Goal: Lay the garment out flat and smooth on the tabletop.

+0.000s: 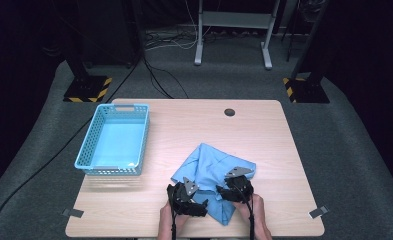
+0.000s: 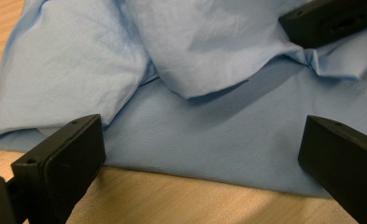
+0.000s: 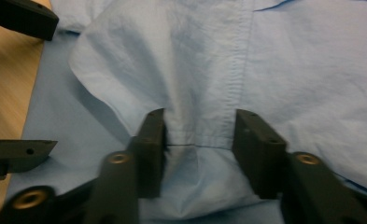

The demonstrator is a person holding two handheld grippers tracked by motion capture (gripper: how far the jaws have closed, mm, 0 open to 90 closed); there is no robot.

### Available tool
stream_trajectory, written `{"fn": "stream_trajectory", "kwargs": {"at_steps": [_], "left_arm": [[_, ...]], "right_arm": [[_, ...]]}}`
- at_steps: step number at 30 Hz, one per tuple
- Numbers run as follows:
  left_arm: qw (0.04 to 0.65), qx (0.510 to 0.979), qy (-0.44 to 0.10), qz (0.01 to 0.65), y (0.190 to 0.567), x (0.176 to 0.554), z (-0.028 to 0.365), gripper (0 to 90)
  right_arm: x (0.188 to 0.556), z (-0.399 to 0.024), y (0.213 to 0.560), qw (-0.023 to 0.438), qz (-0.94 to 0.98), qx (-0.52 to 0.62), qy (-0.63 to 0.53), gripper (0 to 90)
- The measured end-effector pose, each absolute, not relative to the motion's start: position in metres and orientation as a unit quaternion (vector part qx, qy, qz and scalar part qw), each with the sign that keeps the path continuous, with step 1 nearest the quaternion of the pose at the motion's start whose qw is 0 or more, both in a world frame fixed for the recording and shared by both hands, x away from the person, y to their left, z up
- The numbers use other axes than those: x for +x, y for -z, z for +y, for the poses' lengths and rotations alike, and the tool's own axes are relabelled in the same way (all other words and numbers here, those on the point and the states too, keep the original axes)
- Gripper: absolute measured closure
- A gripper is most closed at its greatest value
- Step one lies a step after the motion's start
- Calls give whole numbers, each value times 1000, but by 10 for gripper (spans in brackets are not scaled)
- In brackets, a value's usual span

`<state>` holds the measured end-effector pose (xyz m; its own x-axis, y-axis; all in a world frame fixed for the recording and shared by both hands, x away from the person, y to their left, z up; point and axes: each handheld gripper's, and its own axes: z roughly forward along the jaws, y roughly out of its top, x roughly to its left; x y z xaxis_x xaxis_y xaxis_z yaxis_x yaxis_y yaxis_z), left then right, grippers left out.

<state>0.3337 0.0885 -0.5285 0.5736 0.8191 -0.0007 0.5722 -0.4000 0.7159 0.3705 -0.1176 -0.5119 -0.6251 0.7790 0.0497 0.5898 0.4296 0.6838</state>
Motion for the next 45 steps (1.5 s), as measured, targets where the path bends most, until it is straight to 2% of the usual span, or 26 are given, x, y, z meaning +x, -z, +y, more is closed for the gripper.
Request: {"fn": "stream_trajectory", "kwargs": {"at_steps": [3,6,13,21,31,45], "left_arm": [[345,818,-179,425,529,334,89,5],[344,818,-179,425,528,334,89,5],[344,818,-179,425,528,334,89,5],[345,818,-179,424,528,334,89,5],[345,818,-179,424,528,334,89,5],[344,818,-179,424,528,334,89,5]], "right_arm": [[370,-120,511,131,831,407,-356,796],[369,-118,509,150,832,400,-354,852],[372,-126,488,194,807,407,-382,860],[394,-142,459,223,782,420,-404,858],[435,-156,438,235,769,444,-396,853],[480,-162,427,237,762,466,-382,836]]}}
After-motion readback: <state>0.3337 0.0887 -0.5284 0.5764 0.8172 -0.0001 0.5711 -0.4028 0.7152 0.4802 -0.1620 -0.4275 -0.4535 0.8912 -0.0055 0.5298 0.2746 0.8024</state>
